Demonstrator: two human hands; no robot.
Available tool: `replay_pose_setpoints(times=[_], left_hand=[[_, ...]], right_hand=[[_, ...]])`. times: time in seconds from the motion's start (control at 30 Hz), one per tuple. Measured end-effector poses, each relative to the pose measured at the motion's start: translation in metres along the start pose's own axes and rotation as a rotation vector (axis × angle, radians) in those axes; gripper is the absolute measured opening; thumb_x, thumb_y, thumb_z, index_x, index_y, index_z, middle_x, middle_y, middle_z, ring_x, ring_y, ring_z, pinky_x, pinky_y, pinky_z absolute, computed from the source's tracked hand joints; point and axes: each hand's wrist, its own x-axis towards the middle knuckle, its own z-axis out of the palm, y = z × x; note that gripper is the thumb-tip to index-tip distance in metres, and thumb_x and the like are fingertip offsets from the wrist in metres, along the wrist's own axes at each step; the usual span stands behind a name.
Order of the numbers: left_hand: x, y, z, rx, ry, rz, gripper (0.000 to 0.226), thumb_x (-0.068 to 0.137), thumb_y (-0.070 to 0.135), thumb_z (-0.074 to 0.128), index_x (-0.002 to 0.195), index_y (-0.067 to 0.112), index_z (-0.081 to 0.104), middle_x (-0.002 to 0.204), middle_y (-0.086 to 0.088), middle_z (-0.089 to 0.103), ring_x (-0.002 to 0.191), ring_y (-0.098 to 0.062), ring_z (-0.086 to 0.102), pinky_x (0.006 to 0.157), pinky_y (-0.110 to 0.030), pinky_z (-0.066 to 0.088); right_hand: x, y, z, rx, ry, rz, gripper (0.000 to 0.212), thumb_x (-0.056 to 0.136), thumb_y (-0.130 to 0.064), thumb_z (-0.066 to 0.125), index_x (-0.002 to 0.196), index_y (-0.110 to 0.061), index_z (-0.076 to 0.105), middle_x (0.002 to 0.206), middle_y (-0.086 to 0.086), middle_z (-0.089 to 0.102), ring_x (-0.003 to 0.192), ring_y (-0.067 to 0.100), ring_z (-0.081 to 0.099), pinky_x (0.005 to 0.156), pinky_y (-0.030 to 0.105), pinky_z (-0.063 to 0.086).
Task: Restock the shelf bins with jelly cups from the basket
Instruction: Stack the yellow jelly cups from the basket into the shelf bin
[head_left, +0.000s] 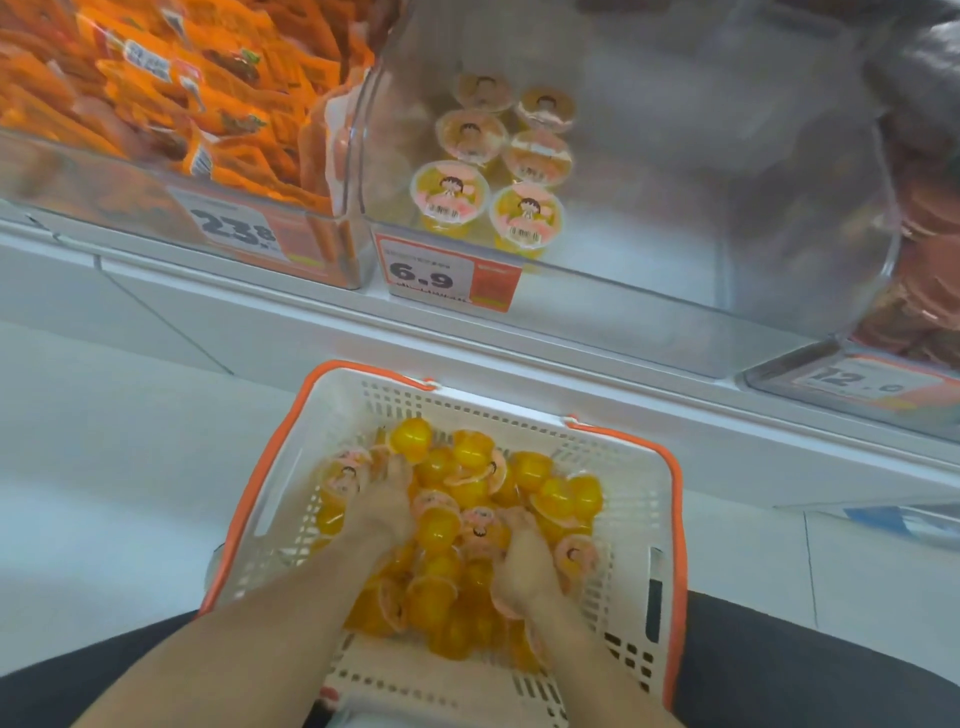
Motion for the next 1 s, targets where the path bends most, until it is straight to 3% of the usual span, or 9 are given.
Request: replay_pose_setpoints(times=[0.07,0.17,0.33,0.43,0.57,0.67,0.8,0.93,1.0], left_hand=[[0.003,0.001,0.001,-0.035,-0.006,-0.018,0.071,0.098,0.043,0.051,0.154,0.017,0.016,0.161,-0.012,0.021,0.150,-0.039,0.007,0.121,-0.048,0.011],[0.008,0.006,0.003,-0.016,0.001,-0.037,0.072,0.097,0.046,0.053,0.150,0.009,0.021,0.158,-0.015,0.026,0.149,-0.039,0.011,0.120,-0.049,0.012],[0.012,0.005,0.007,0.103,0.055,-0.050,0.069,0.095,0.047,0.056,0.147,0.009,0.033,0.153,-0.015,0.036,0.144,-0.036,0.024,0.118,-0.049,0.018],[0.006,-0.010,0.013,0.122,0.266,-0.140,0.049,0.092,0.023,0.055,0.139,0.013,0.046,0.143,-0.018,0.042,0.133,-0.037,0.034,0.111,-0.050,0.026],[0.004,-0.035,0.014,0.101,0.383,-0.192,0.055,0.081,0.002,0.056,0.134,0.015,0.052,0.143,-0.017,0.042,0.131,-0.036,0.034,0.106,-0.052,0.027],[0.008,-0.039,0.004,0.090,0.358,-0.184,0.057,0.082,0.002,0.053,0.136,0.021,0.051,0.145,-0.012,0.041,0.135,-0.033,0.029,0.108,-0.050,0.025],[0.012,-0.035,-0.007,0.196,0.262,-0.210,0.048,0.086,0.014,0.054,0.133,0.015,0.050,0.136,-0.015,0.047,0.127,-0.034,0.037,0.108,-0.045,0.031],[0.004,-0.027,-0.020,-0.267,0.170,-0.373,0.053,0.075,0.047,0.077,0.107,0.005,0.069,0.107,-0.015,0.069,0.102,-0.032,0.063,0.085,-0.037,0.052],[-0.001,-0.026,-0.024,-0.549,0.051,-0.408,0.058,0.075,0.047,0.081,0.113,0.004,0.068,0.114,-0.016,0.067,0.108,-0.034,0.062,0.082,-0.036,0.049]], right_hand=[[0.003,0.004,0.003,-0.037,-0.022,-0.048,0.061,0.092,-0.011,0.053,0.150,-0.026,0.038,0.158,-0.005,0.025,0.140,0.018,0.037,0.112,0.023,0.029],[0.007,0.002,0.005,-0.094,-0.024,-0.068,0.063,0.095,-0.022,0.054,0.153,-0.030,0.030,0.156,-0.005,0.023,0.133,0.020,0.045,0.109,0.027,0.037],[0.020,-0.003,0.008,-0.210,-0.029,-0.020,0.046,0.092,-0.027,0.062,0.135,-0.026,0.046,0.136,0.003,0.038,0.108,0.029,0.060,0.091,0.041,0.053],[0.021,-0.001,0.012,-0.298,-0.027,-0.032,0.027,0.092,-0.024,0.061,0.117,-0.023,0.051,0.130,0.003,0.041,0.102,0.028,0.061,0.083,0.040,0.054],[0.012,0.007,0.030,-0.389,-0.010,-0.078,0.023,0.096,-0.025,0.054,0.117,-0.023,0.046,0.137,0.007,0.038,0.105,0.030,0.058,0.068,0.039,0.050],[0.006,0.011,0.037,-0.332,0.017,-0.088,0.020,0.100,-0.031,0.046,0.117,-0.023,0.043,0.137,0.007,0.035,0.107,0.031,0.056,0.068,0.040,0.049],[0.006,0.011,0.037,-0.335,0.032,-0.085,0.013,0.100,-0.018,0.041,0.112,-0.022,0.044,0.135,0.009,0.034,0.095,0.029,0.057,0.070,0.041,0.052],[0.008,0.009,0.024,-0.369,-0.036,-0.081,0.025,0.092,0.000,0.042,0.108,-0.019,0.047,0.133,0.006,0.033,0.087,0.027,0.055,0.062,0.037,0.042],[0.006,0.012,0.021,-0.347,-0.048,-0.112,0.028,0.088,0.004,0.044,0.106,-0.018,0.048,0.134,0.004,0.033,0.090,0.026,0.055,0.064,0.035,0.039]])
